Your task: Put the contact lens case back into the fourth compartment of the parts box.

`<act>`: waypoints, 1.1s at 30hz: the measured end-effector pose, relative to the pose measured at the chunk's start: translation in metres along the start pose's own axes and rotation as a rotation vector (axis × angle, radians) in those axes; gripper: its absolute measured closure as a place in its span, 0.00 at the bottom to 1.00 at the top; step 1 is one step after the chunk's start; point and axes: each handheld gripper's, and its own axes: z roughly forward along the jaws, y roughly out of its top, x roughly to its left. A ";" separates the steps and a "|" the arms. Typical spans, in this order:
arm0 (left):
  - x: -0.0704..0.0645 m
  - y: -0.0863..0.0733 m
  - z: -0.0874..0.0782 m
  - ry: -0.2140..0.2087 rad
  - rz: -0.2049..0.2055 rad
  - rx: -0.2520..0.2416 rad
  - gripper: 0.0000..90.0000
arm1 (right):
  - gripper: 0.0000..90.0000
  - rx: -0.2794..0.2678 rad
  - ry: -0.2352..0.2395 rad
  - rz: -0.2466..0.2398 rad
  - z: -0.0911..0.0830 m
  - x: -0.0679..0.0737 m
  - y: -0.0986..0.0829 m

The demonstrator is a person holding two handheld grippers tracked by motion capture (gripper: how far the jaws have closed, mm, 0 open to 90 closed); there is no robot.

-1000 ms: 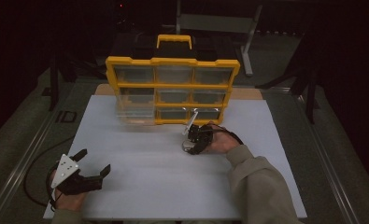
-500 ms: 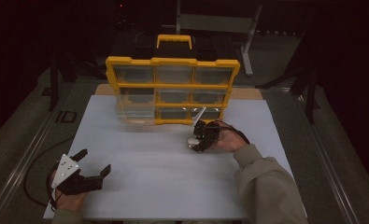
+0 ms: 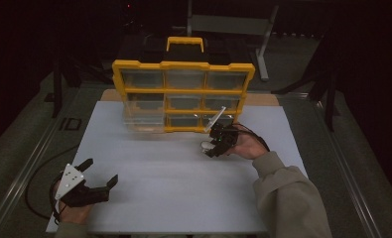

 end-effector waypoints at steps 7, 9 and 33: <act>0.000 0.000 0.000 -0.001 0.000 0.001 0.00 | 0.54 -0.006 -0.015 0.002 -0.015 0.000 0.004; 0.000 0.000 0.000 -0.001 0.000 0.001 0.00 | 0.54 -0.011 -0.022 0.008 -0.019 0.000 0.006; 0.000 0.000 0.001 -0.002 -0.002 0.002 0.00 | 0.54 -0.022 -0.044 -0.035 -0.053 0.000 0.028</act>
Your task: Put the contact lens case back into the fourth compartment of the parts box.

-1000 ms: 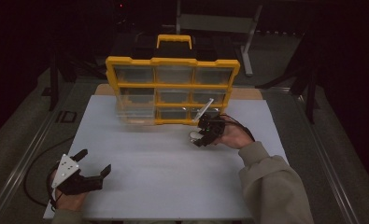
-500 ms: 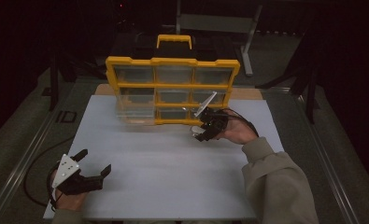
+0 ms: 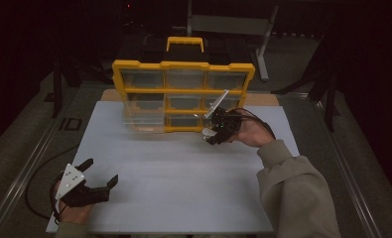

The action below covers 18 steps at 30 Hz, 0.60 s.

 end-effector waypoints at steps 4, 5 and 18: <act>0.000 0.000 0.000 0.000 -0.001 -0.001 0.00 | 0.54 -0.002 0.000 -0.002 -0.004 -0.001 0.003; 0.000 0.000 0.000 0.000 -0.001 0.000 0.00 | 0.54 -0.004 -0.001 0.002 -0.005 -0.001 0.004; 0.000 0.000 0.000 0.000 0.000 0.000 0.00 | 0.54 -0.008 0.004 0.002 -0.015 -0.005 0.011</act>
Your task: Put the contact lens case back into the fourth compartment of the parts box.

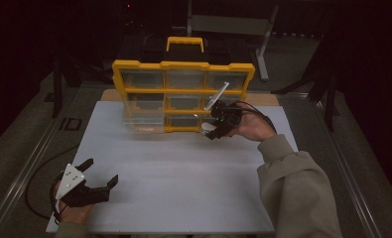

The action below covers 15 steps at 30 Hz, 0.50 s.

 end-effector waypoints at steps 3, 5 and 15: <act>0.000 0.000 0.000 0.000 0.000 0.000 0.00 | 0.54 0.001 0.000 -0.004 -0.003 0.000 0.003; 0.000 0.000 0.000 0.000 0.000 0.000 0.00 | 0.54 0.002 0.002 -0.004 -0.004 -0.001 0.003; 0.000 0.000 0.000 -0.001 0.000 0.000 0.00 | 0.54 -0.006 0.002 -0.011 -0.010 -0.003 0.012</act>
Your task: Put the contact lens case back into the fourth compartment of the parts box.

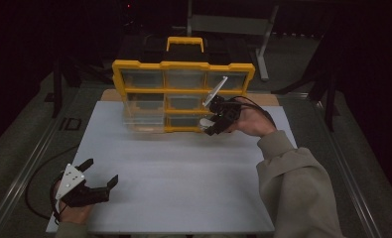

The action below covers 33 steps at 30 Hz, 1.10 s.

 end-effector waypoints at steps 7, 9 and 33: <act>0.000 0.000 0.000 -0.001 0.000 0.000 0.00 | 0.54 -0.013 -0.003 -0.012 -0.005 0.000 0.007; 0.000 0.000 0.000 -0.001 0.000 0.000 0.00 | 0.54 -0.013 -0.004 -0.013 -0.007 0.000 0.009; 0.001 0.000 0.000 -0.003 -0.001 0.000 0.00 | 0.54 -0.049 -0.008 -0.045 -0.025 -0.004 0.040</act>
